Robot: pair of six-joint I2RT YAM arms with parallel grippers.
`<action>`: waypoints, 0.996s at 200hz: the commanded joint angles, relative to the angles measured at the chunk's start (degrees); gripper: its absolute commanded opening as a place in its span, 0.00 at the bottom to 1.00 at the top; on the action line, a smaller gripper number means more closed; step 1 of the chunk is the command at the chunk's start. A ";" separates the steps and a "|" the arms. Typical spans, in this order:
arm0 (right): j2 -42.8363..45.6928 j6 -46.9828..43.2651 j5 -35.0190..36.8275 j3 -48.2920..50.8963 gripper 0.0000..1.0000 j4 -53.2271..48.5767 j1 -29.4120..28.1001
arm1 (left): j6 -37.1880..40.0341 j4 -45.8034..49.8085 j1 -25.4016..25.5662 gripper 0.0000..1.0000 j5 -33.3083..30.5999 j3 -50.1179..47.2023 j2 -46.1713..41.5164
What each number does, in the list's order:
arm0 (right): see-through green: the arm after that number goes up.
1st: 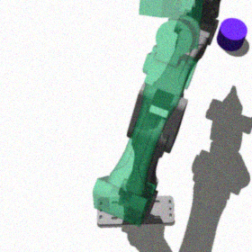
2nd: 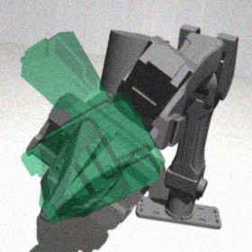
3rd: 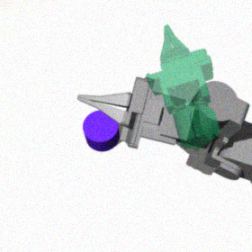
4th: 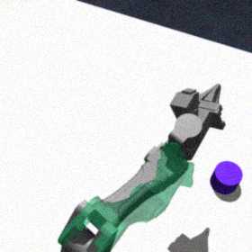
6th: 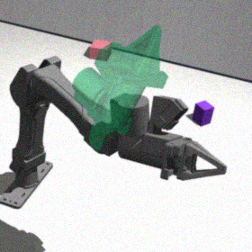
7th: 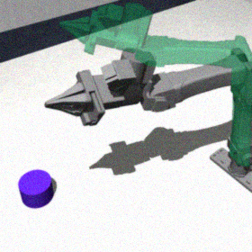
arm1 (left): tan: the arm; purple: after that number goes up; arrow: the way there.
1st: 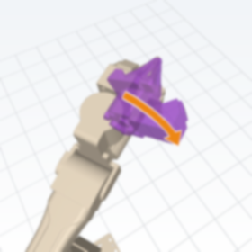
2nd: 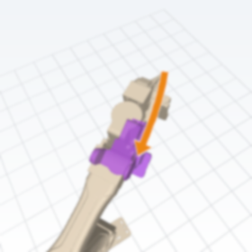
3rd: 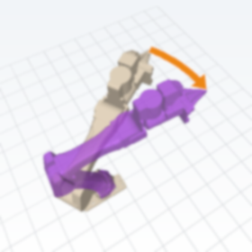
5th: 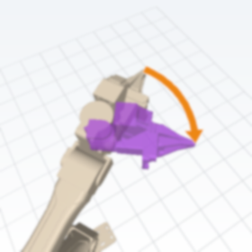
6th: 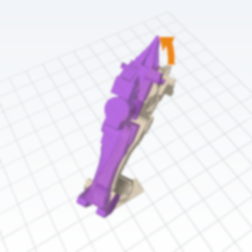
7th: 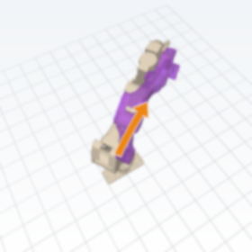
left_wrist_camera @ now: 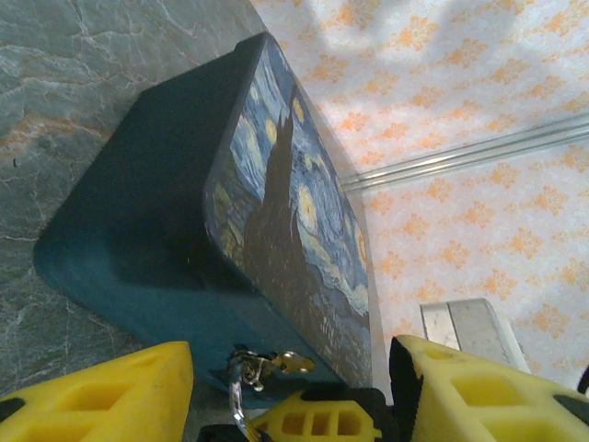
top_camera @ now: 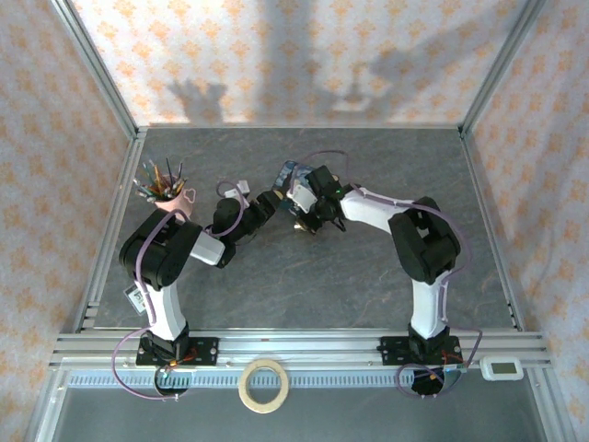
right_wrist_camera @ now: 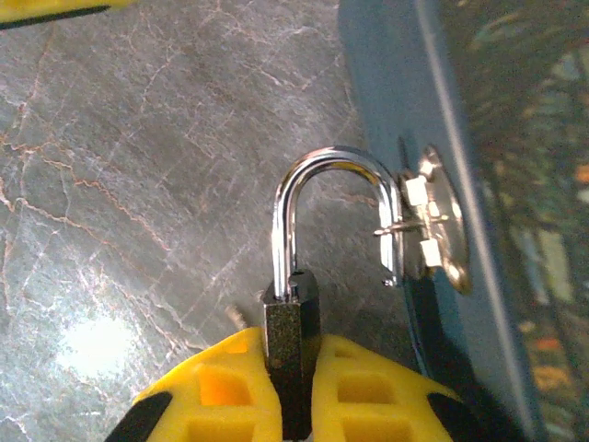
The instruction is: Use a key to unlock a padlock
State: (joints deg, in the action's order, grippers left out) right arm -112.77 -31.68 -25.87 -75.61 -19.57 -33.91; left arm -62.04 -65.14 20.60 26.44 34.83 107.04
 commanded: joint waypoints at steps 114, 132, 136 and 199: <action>-4.77 2.85 -9.84 -6.26 0.00 -1.79 0.78 | -1.65 -1.44 2.58 0.44 1.38 -1.84 1.77; -3.96 4.02 -9.98 -5.37 0.00 -0.45 0.80 | -1.75 -0.61 3.47 0.43 0.49 -2.52 1.93; -3.78 4.29 -9.93 -5.21 0.00 -0.17 0.83 | -1.83 -0.52 3.51 0.42 0.39 -2.69 1.93; -1.51 5.97 -11.04 -2.44 0.00 2.98 0.86 | -1.10 1.82 3.75 0.40 -5.18 -2.98 1.91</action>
State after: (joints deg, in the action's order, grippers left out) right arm -116.99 -26.74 -35.24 -78.89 -18.41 -33.06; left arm -63.55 -64.27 24.29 24.64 31.44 108.51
